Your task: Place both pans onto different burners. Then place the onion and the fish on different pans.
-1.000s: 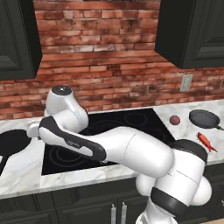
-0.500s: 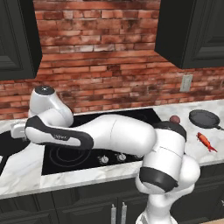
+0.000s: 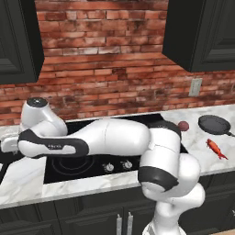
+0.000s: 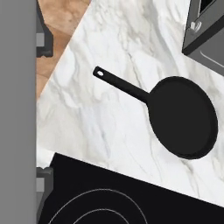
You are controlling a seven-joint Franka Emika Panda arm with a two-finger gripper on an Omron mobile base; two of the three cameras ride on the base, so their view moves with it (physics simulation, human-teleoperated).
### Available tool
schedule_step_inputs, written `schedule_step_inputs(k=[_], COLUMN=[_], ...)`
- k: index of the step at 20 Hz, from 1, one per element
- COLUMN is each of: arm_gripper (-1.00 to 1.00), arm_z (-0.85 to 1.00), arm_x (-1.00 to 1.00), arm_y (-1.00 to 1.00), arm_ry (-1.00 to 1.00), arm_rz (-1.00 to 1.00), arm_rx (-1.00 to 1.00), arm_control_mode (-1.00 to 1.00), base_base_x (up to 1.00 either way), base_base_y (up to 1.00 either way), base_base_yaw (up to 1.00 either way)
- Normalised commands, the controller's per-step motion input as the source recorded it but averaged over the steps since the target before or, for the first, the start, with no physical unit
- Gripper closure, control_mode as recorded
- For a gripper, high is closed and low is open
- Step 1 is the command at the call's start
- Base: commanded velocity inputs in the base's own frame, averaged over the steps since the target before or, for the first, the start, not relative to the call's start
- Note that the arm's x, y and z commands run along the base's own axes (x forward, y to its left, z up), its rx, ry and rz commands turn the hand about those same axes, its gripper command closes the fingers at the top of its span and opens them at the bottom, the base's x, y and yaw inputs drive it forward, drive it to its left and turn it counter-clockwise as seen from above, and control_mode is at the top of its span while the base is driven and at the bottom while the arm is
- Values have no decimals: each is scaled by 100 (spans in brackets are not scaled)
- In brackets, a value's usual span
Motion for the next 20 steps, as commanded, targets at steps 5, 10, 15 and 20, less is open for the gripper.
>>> schedule_step_inputs(k=[5, 10, 15, 20], arm_gripper=[-100, -100, -100, -100], arm_z=[-47, -13, 0, -20], arm_x=[0, 0, 1, 7], arm_y=[46, 35, 8, 8], arm_ry=[0, 0, 1, 0], arm_rz=[2, 0, 0, -2], arm_rx=[2, 0, 0, 0], arm_control_mode=[-100, -100, -100, -100], base_base_x=[0, 0, 0, 0], base_base_y=[0, 0, 0, 0], base_base_yaw=[0, 0, 0, 0])
